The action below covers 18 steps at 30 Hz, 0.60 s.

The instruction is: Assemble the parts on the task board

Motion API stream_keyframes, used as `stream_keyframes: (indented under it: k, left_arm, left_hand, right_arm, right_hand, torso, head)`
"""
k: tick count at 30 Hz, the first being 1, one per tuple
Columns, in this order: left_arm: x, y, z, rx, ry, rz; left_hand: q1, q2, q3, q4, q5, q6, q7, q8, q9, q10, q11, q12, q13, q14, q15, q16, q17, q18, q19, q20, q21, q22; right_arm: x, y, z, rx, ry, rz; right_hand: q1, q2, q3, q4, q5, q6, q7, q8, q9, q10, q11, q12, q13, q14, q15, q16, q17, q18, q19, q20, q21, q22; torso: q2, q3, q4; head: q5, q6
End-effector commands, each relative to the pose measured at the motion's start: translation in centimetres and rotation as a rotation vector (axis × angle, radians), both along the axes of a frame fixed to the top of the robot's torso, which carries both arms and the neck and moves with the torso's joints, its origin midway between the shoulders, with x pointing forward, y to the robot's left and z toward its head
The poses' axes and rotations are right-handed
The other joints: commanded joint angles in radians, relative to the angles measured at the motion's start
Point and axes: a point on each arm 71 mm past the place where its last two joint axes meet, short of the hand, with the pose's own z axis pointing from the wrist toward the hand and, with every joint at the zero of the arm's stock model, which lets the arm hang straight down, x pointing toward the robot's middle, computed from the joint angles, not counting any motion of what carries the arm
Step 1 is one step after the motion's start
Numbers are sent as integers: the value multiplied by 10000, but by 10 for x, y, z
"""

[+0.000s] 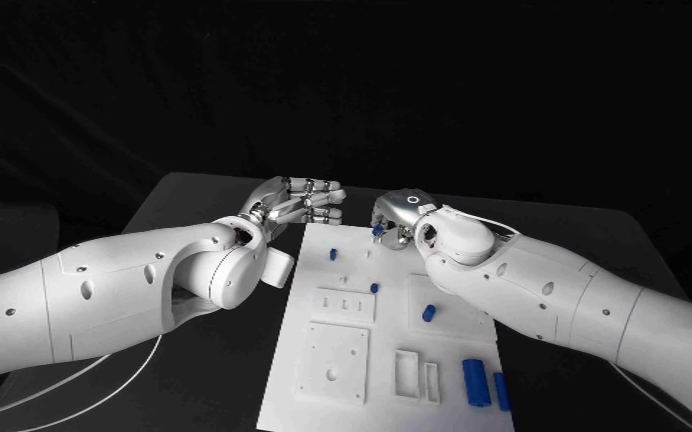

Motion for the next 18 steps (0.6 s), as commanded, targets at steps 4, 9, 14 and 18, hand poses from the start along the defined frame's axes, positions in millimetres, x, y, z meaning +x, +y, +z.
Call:
stream_keyframes:
  k: [4, 9, 14, 18]
  left_arm:
    - [0, -2, 3, -38, -127, -118]
    - [0, -3, 3, -44, -139, -144]
    - [0, -4, 4, -46, -154, -155]
    - [0, -5, 5, -51, -173, -177]
  left_hand:
    - [59, -17, 18, -7, 5, -41, -15, 20, 2, -76, 15, 30, 17, 42, -6, 34, 10, -153, 14, -3, -7, -6]
    - [59, -17, 18, -7, 5, -41, -15, 20, 2, -76, 15, 30, 17, 42, -6, 34, 10, -153, 14, -3, -7, -6]
    - [59, -17, 18, -7, 5, -41, -15, 20, 2, -76, 15, 30, 17, 42, -6, 34, 10, -153, 14, -3, -7, -6]
    - [59, -17, 18, -7, 5, -41, -15, 20, 2, -76, 15, 30, 17, 42, -6, 34, 10, -153, 14, -3, -7, -6]
  right_arm:
    - [0, 1, -2, -234, 77, -10]
    - [0, 3, -3, -248, 122, 38]
    - [-1, 5, -5, -251, 163, 83]
    - [-1, 6, -6, -255, 192, 94]
  right_hand:
    - [41, -43, 52, -19, 54, 329, -263, 48, 119, 39, 10, 47, 12, -9, -44, -63, 2, 47, 39, -3, -35, 8]
    - [39, -39, 55, -32, 70, 326, -261, 46, 120, 34, 12, 46, 11, -7, -44, -70, -6, 48, 61, -5, -107, 63]
    - [39, -39, 55, -32, 70, 326, -261, 46, 120, 34, 12, 46, 11, -7, -44, -70, -6, 48, 61, -5, -107, 63]
    - [39, -39, 55, -32, 70, 326, -261, 46, 120, 34, 12, 46, 11, -7, -44, -70, -6, 48, 61, -5, -107, 63]
  torso:
    - [19, 7, 2]
    - [24, 7, -6]
    - [34, 11, -3]
    - [40, 1, -5]
  head:
    - [13, -21]
    - [60, -35]
    - [75, -34]
    - [68, -45]
